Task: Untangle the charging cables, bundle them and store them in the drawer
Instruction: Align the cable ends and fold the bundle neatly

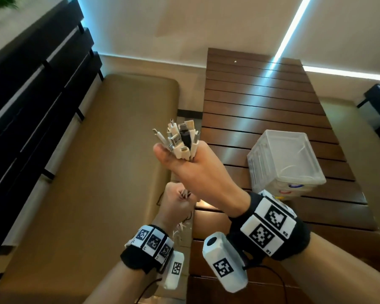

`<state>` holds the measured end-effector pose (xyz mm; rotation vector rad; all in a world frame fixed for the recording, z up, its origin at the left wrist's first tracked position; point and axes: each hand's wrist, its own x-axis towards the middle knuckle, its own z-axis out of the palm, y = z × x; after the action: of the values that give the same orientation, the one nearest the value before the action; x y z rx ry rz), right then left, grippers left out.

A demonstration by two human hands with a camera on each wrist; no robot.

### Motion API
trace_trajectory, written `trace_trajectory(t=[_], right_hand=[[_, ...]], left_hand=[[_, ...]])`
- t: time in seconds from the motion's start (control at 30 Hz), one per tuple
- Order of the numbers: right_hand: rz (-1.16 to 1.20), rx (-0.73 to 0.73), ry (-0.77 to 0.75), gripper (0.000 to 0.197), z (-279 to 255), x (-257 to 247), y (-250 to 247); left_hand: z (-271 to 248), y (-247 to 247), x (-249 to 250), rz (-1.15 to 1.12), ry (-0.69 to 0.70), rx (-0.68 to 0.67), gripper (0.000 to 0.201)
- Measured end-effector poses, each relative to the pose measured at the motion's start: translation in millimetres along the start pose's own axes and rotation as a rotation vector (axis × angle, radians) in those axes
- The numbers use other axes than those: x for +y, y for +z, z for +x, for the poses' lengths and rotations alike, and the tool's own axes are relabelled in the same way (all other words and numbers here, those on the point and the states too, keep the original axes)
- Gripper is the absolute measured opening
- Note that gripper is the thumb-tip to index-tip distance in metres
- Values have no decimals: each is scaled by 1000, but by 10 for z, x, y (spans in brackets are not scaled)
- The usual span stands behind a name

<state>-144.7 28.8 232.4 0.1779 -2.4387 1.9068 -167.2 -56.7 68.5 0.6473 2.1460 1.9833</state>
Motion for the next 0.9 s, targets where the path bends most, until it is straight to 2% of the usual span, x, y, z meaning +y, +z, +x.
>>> trace_trajectory(t=[0.07, 0.1, 0.13, 0.2, 0.3, 0.4, 0.57, 0.7, 0.8, 0.9], right_hand=[[-27, -46, 6, 40, -212, 40, -13], [-30, -56, 11, 35, -323, 65, -33], [-14, -43, 20, 31, -475, 70, -99], [90, -11, 42, 32, -726, 102, -296], [283, 6, 63, 36, -1008, 188, -625], [435, -24, 95, 42, -1292, 277, -840], [580, -32, 149, 51, -1769, 390, -1324], [617, -65, 153, 49, -2073, 505, -1638], [646, -67, 140, 54, -2231, 588, -1752], [690, -23, 103, 53, -2348, 624, -1955]], left_hand=[[-76, 59, -130, 90, -159, -8, 28], [-109, 77, -195, 147, -139, -20, 31], [-179, 117, -187, 186, -50, -68, 32], [-316, 214, -33, 183, 74, -188, 35], [-535, 427, 242, 213, 57, -322, 47], [-677, 622, 180, 295, 45, -383, 48], [-924, 529, -154, 601, -56, -326, 38], [-1004, 312, -192, 824, -132, -219, 8], [-957, 269, -61, 956, -117, -125, 35], [-968, 321, 205, 1000, 51, -104, 30]])
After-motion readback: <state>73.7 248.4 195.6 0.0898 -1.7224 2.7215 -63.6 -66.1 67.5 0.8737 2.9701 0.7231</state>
